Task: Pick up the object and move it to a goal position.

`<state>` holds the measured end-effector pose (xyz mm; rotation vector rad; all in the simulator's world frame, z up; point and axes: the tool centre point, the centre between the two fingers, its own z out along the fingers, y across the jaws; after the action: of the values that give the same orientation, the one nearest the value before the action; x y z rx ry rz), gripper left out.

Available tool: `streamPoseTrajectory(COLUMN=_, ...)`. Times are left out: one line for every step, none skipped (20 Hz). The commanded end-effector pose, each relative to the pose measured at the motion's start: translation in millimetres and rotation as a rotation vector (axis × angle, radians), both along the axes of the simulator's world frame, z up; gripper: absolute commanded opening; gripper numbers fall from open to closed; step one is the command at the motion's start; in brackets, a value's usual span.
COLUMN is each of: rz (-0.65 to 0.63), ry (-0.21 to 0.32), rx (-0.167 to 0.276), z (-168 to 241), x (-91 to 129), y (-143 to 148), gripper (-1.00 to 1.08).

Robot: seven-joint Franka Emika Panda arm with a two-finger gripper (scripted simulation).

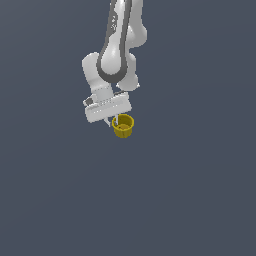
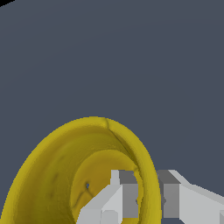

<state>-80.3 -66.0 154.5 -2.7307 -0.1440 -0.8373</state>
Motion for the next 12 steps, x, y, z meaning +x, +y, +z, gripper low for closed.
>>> streamPoseTrajectory(rz=0.000, ry=-0.004, rx=0.000, z=25.1, x=4.7, y=8.4, gripper=-1.00)
streamPoseTrajectory(rz=0.000, ry=-0.004, rx=0.001, z=33.9, x=6.2, y=11.6, gripper=-1.00)
streamPoseTrajectory(rz=0.000, ry=-0.004, rx=0.001, z=42.2, x=7.8, y=14.5, gripper=-1.00)
streamPoseTrajectory(rz=0.000, ry=-0.004, rx=0.001, z=49.9, x=9.2, y=17.2, gripper=-1.00)
streamPoseTrajectory(rz=0.000, ry=-0.004, rx=0.001, z=57.3, x=10.5, y=19.3, gripper=-1.00)
streamPoseTrajectory(rz=0.000, ry=-0.004, rx=0.001, z=64.0, x=11.9, y=21.6, gripper=-1.00)
streamPoseTrajectory(rz=0.000, ry=-0.004, rx=0.001, z=70.1, x=13.2, y=23.8, gripper=-1.00)
streamPoseTrajectory(rz=-0.001, ry=-0.005, rx=0.002, z=76.1, x=14.3, y=25.2, gripper=-1.00)
streamPoseTrajectory(rz=-0.001, ry=-0.005, rx=0.002, z=81.2, x=15.4, y=27.0, gripper=-1.00)
streamPoseTrajectory(rz=-0.001, ry=-0.005, rx=0.002, z=85.9, x=16.4, y=28.2, gripper=-1.00)
streamPoseTrajectory(rz=-0.001, ry=-0.005, rx=0.002, z=90.0, x=17.4, y=29.6, gripper=-1.00)
streamPoseTrajectory(rz=-0.002, ry=-0.006, rx=0.003, z=93.7, x=18.3, y=30.5, gripper=-1.00)
